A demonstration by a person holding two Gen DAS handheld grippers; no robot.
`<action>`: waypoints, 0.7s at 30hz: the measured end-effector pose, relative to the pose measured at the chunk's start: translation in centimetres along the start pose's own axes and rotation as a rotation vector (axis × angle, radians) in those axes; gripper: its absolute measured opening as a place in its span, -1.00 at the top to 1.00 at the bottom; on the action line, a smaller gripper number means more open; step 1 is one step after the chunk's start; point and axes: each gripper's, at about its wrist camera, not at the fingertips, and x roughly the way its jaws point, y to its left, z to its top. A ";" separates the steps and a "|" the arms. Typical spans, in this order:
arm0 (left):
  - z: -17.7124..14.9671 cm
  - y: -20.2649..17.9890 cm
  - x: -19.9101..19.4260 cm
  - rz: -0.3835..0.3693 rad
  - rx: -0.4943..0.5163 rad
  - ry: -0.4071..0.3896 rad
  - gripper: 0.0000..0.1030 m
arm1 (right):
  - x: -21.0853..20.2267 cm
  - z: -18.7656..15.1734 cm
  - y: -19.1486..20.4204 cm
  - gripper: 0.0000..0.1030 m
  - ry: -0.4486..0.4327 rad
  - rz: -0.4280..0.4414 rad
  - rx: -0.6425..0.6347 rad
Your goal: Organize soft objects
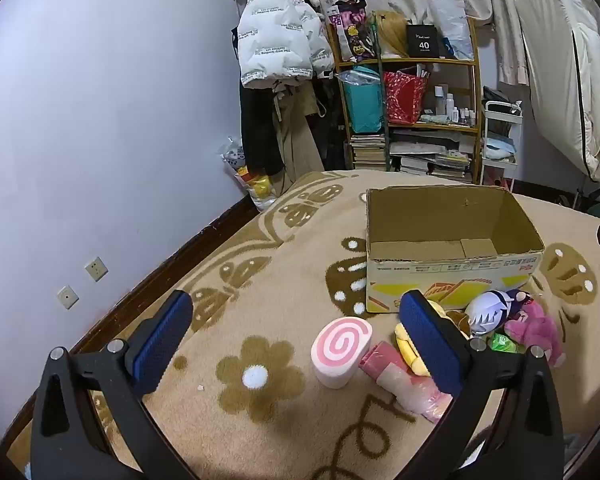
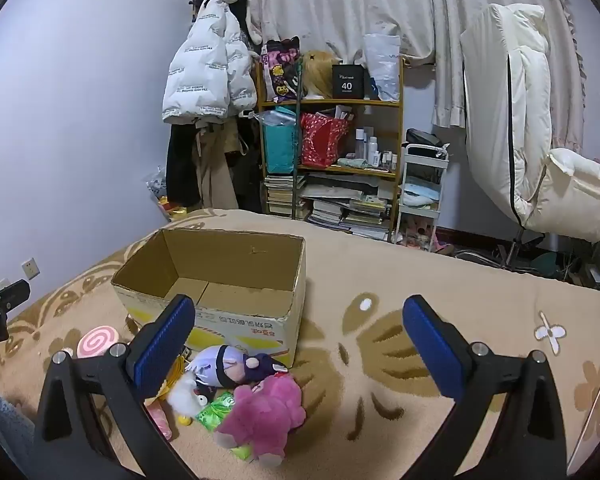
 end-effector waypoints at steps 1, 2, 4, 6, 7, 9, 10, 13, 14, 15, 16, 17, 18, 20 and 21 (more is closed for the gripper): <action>0.0 0.0 0.0 0.002 0.001 -0.001 -0.99 | 0.0 0.0 0.0 -1.00 0.008 0.004 0.004; 0.0 0.0 0.0 0.002 0.001 -0.003 -0.99 | 0.0 0.0 0.0 -1.00 0.007 0.005 0.003; 0.0 0.0 0.0 0.000 0.001 -0.005 -0.99 | -0.1 0.0 0.0 -1.00 0.007 0.005 0.002; 0.0 -0.1 0.0 -0.002 0.003 -0.005 -0.99 | -0.1 0.0 0.0 -1.00 0.007 0.005 0.001; 0.0 -0.1 0.0 0.000 0.005 -0.006 -0.99 | 0.0 0.0 0.0 -1.00 0.008 0.007 0.001; -0.2 -0.1 0.0 -0.001 0.003 -0.006 -0.99 | 0.1 0.1 0.0 -1.00 0.009 0.012 0.002; -0.2 -0.1 0.0 0.000 0.004 -0.007 -0.99 | -0.3 0.1 0.0 -1.00 0.001 0.008 0.003; -0.2 -0.1 0.1 0.000 0.007 -0.009 -0.99 | -0.2 0.1 0.0 -1.00 0.002 0.011 0.001; -0.2 -0.1 0.0 0.002 0.007 -0.009 -0.99 | -0.2 0.1 0.0 -1.00 0.002 0.012 0.000; -0.2 -0.1 0.1 0.001 0.007 -0.010 -0.99 | -0.2 0.1 0.0 -1.00 0.001 0.010 0.002; -0.1 -0.1 0.0 0.001 0.007 -0.009 -0.99 | -0.2 0.1 0.0 -1.00 0.001 0.010 0.001; -0.1 -0.1 -0.2 0.002 0.007 -0.010 -0.99 | -0.1 0.1 0.0 -1.00 0.001 0.010 0.001; -0.1 -0.1 -0.2 0.001 0.007 -0.010 -0.99 | -0.1 0.1 0.0 -1.00 0.001 0.009 0.002; -0.1 -0.1 -0.1 0.000 0.007 -0.010 -0.99 | 0.0 0.1 0.0 -1.00 0.001 0.010 0.001; -0.1 -0.1 -0.2 0.001 0.008 -0.010 -0.99 | 0.0 0.1 0.0 -1.00 0.001 0.009 0.001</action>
